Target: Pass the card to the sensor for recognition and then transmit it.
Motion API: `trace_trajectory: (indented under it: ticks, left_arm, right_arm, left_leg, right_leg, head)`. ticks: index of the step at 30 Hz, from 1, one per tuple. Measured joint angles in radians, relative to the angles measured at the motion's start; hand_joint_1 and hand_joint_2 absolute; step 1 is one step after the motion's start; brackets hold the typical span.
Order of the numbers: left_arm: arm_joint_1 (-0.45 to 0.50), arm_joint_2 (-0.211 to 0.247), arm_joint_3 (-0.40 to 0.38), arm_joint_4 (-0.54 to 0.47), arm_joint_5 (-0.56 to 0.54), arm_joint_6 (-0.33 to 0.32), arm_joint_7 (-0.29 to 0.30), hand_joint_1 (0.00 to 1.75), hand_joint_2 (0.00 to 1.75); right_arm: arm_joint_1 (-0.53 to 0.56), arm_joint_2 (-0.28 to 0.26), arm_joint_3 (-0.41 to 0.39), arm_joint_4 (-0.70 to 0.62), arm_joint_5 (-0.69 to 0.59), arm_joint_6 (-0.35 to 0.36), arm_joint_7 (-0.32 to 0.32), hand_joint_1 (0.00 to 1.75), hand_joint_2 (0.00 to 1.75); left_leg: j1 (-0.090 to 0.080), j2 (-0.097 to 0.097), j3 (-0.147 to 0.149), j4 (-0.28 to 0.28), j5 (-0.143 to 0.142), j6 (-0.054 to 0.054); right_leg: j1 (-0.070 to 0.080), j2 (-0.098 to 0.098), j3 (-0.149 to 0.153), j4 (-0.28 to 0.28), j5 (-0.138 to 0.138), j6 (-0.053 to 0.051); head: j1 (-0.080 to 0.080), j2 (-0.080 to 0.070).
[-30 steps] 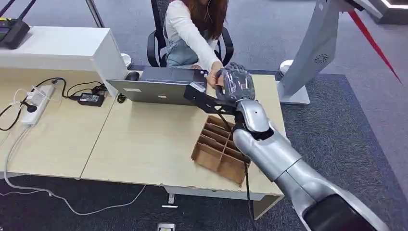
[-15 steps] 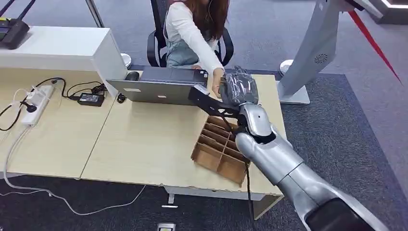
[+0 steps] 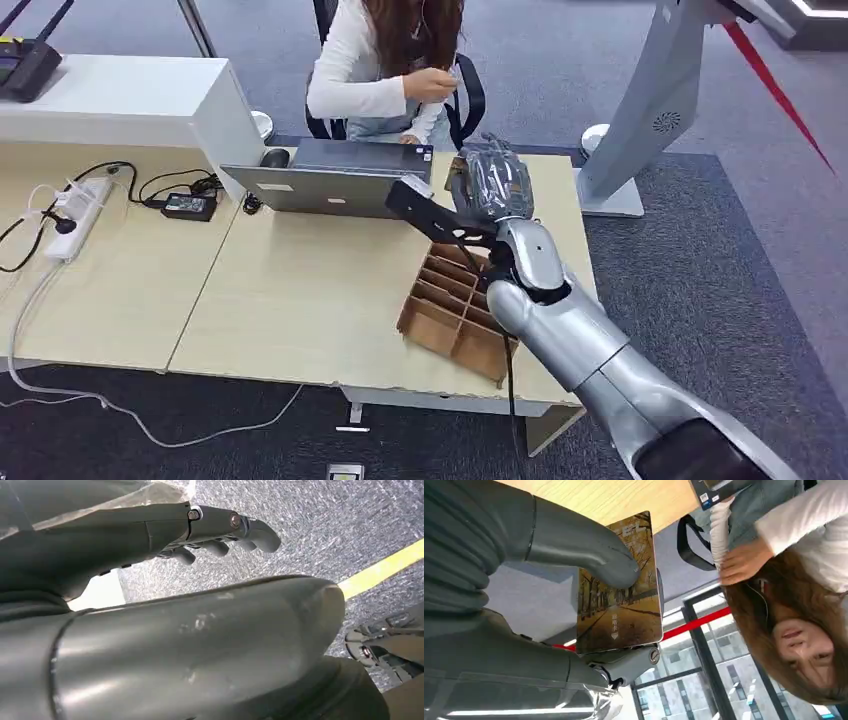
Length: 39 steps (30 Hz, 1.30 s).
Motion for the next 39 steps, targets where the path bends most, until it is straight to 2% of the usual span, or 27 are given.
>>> trace_trajectory:
  ticks: [6,10,14,18,25,31,39]
  left_arm:
    - [0.001,0.0,0.0,0.0,0.006,0.0,0.002,0.0,0.0]
    - [0.002,0.0,0.001,0.0,0.018,0.0,0.007,0.0,0.0]
    - [0.003,0.0,0.003,0.0,0.034,0.0,0.016,0.0,0.0]
    - [0.007,0.0,0.01,0.0,0.055,0.006,0.023,0.0,0.0]
    - [0.016,-0.002,0.035,0.0,0.083,0.021,0.034,0.0,0.0]
    - [0.017,-0.002,0.051,0.0,0.089,0.03,0.039,0.0,0.0]
    - [0.015,-0.007,0.062,0.0,0.1,0.038,0.038,0.0,0.0]
  right_arm:
    - [0.008,-0.002,-0.011,-0.022,-0.009,-0.011,-0.006,1.75,1.75]
    - [0.039,-0.016,-0.024,-0.1,-0.013,-0.032,-0.01,1.75,1.75]
    - [0.091,-0.043,-0.05,-0.231,-0.018,-0.077,-0.023,1.75,1.75]
    - [0.177,-0.088,-0.097,-0.428,-0.045,-0.129,-0.048,1.75,1.75]
    - [0.383,-0.181,-0.225,-0.777,-0.169,-0.243,-0.141,1.75,1.75]
    - [0.504,-0.235,-0.326,-0.962,-0.247,-0.276,-0.198,1.75,1.75]
    - [0.615,-0.267,-0.404,-1.079,-0.256,-0.285,-0.221,1.75,1.75]
  left_leg:
    - [0.0,0.0,0.0,0.0,0.0,0.0]
    - [0.0,0.0,0.0,0.0,0.0,0.0]
    - [0.0,0.0,0.001,0.0,0.0,0.0]
    - [0.0,0.0,0.001,0.0,0.0,0.0]
    - [0.0,0.0,0.001,0.0,-0.001,0.001]
    - [0.0,0.002,0.001,0.0,-0.002,0.001]
    - [0.0,0.002,0.001,0.0,-0.002,0.001]
  right_leg:
    - [0.0,0.0,0.0,0.0,0.0,0.0]
    - [0.0,0.0,0.0,0.0,0.0,0.0]
    - [0.0,0.0,0.0,0.0,0.0,0.0]
    - [0.0,0.0,0.0,0.0,0.0,0.0]
    - [-0.001,0.0,0.0,-0.001,0.0,0.0]
    - [-0.001,0.001,0.0,-0.001,0.0,0.0]
    - [-0.001,0.001,0.001,-0.001,0.0,0.0]
  head:
    - [0.0,0.0]
    - [0.0,0.0]
    - [0.0,0.0]
    - [0.0,0.0]
    - [0.0,0.0]
    - [0.0,0.0]
    - [0.0,0.0]
